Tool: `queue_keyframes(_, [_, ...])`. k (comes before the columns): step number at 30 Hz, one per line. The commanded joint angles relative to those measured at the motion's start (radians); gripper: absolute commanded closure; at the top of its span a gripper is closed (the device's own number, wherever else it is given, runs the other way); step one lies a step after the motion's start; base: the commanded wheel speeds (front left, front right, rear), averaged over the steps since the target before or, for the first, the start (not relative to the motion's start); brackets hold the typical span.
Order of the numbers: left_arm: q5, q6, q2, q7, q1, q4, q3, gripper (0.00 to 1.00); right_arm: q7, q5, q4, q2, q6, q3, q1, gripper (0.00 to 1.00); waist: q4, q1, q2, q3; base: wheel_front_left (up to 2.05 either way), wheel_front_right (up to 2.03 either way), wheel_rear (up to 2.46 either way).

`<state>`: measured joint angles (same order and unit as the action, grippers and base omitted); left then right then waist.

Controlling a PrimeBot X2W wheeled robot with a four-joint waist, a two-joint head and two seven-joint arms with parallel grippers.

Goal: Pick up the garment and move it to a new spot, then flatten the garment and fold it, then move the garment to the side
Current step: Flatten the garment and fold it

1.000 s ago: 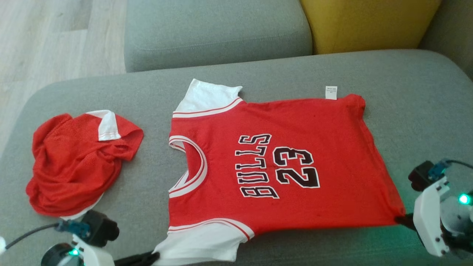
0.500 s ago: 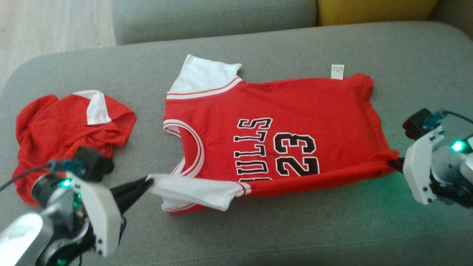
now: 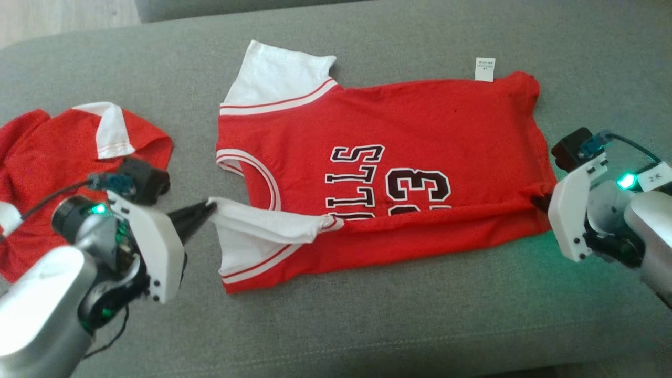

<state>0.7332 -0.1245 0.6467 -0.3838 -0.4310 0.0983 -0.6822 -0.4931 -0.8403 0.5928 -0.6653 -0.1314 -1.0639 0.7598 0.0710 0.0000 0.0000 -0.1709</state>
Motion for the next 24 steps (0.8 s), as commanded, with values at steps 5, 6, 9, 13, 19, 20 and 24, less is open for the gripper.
queue_keyframes(5, [-0.012,-0.006,0.016,0.055,-0.131,0.045,0.023,1.0,0.058,0.013,0.047,0.03,0.001,-0.004,0.04,1.0,0.011,0.0,0.0,-0.022,0.0,0.0,0.0])
queue_keyframes(6, [-0.019,-0.006,0.012,0.072,-0.141,0.058,0.023,1.0,0.072,0.015,0.059,0.037,0.001,0.0,0.045,0.64,0.012,0.0,0.0,-0.023,0.0,0.0,0.0])
queue_keyframes(9, [-0.037,-0.003,-0.001,0.107,-0.158,0.088,0.026,0.0,0.097,0.0,0.089,0.056,0.001,0.02,0.046,0.0,0.014,0.0,0.0,-0.024,0.0,0.0,0.0])
queue_keyframes(13, [-0.048,0.027,-0.042,0.177,-0.175,0.146,0.044,0.0,0.148,0.016,0.145,0.082,0.001,0.035,0.055,0.0,0.014,0.0,0.0,-0.019,0.0,0.0,0.0])
queue_keyframes(19, [-0.041,0.093,-0.101,0.298,-0.167,0.196,0.093,0.0,0.293,0.022,0.203,0.119,0.001,0.1,0.044,0.0,0.004,0.0,0.0,0.006,0.0,0.0,0.0])
queue_keyframes(20, [-0.036,0.111,-0.113,0.33,-0.162,0.199,0.109,0.0,0.327,0.023,0.208,0.123,0.001,0.115,0.04,0.0,0.001,0.0,0.0,0.013,0.0,0.0,0.0])
queue_keyframes(24, [0.002,0.176,-0.173,0.462,-0.122,0.204,0.181,0.0,0.496,0.042,0.212,0.144,0.001,0.183,0.014,0.0,-0.012,0.0,0.0,0.049,0.0,0.0,0.0])
